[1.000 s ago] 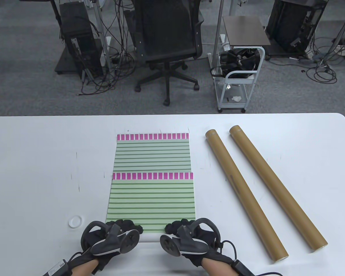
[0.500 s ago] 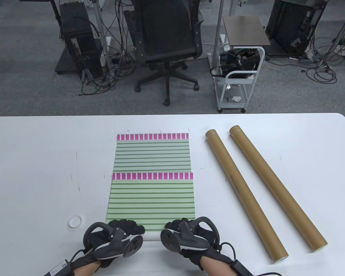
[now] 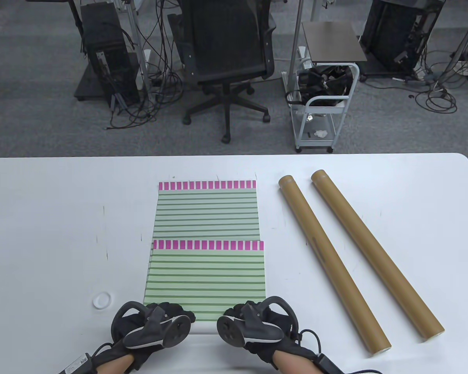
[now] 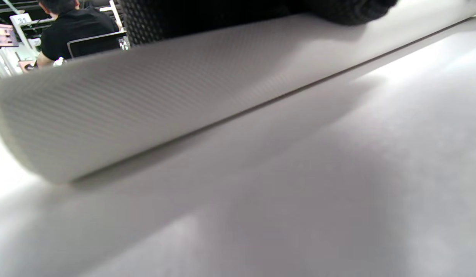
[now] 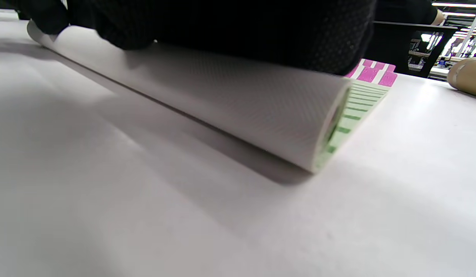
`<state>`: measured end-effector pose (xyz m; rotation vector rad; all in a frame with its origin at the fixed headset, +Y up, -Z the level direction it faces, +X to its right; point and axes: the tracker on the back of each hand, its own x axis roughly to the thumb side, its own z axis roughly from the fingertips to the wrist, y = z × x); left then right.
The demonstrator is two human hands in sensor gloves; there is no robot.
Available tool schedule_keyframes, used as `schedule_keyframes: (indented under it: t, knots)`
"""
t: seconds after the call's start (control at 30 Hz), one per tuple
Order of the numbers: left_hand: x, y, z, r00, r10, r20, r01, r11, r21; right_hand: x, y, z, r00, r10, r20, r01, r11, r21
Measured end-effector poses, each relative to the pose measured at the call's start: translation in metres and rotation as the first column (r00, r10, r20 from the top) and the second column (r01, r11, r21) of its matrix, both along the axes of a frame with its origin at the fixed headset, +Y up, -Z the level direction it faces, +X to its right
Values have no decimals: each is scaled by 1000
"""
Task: Roll up mouse pads and store in mailing tubes
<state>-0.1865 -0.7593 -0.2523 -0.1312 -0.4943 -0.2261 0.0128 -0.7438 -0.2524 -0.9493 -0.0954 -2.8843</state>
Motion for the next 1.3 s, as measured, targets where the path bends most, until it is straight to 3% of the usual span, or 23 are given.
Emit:
schedule_keyframes:
  t: [0.1, 0.2, 0.27, 0.47, 0.93, 1.1, 1.3]
  knots:
    - [-1, -1, -6, 1000, 10, -24, -10, 1000, -25, 0, 5, 3, 1000, -27, -8, 28, 997, 67]
    - [-6, -2, -12, 994, 90, -65, -96, 990, -104, -4, 2, 5, 999, 34, -27, -30, 993, 114]
    - [-7, -3, -12, 992, 99, -72, -107, 988, -111, -4, -1, 3, 1000, 27, -14, -25, 994, 102]
    - [-7, -1, 1, 997, 78, -12, -77, 997, 13, 1, -4, -4, 999, -43, 34, 42, 999, 24]
    - [-8, 0, -6, 994, 80, -75, -80, 997, 1, -1, -4, -6, 1000, 10, 26, -10, 1000, 28]
    - [-10, 2, -2, 991, 118, -70, -125, 987, -99, 0, -1, -1, 1000, 4, -3, -4, 998, -56]
    - [-6, 3, 7, 996, 77, -37, -77, 997, -8, 0, -3, -1, 1000, 3, -10, -4, 999, -54]
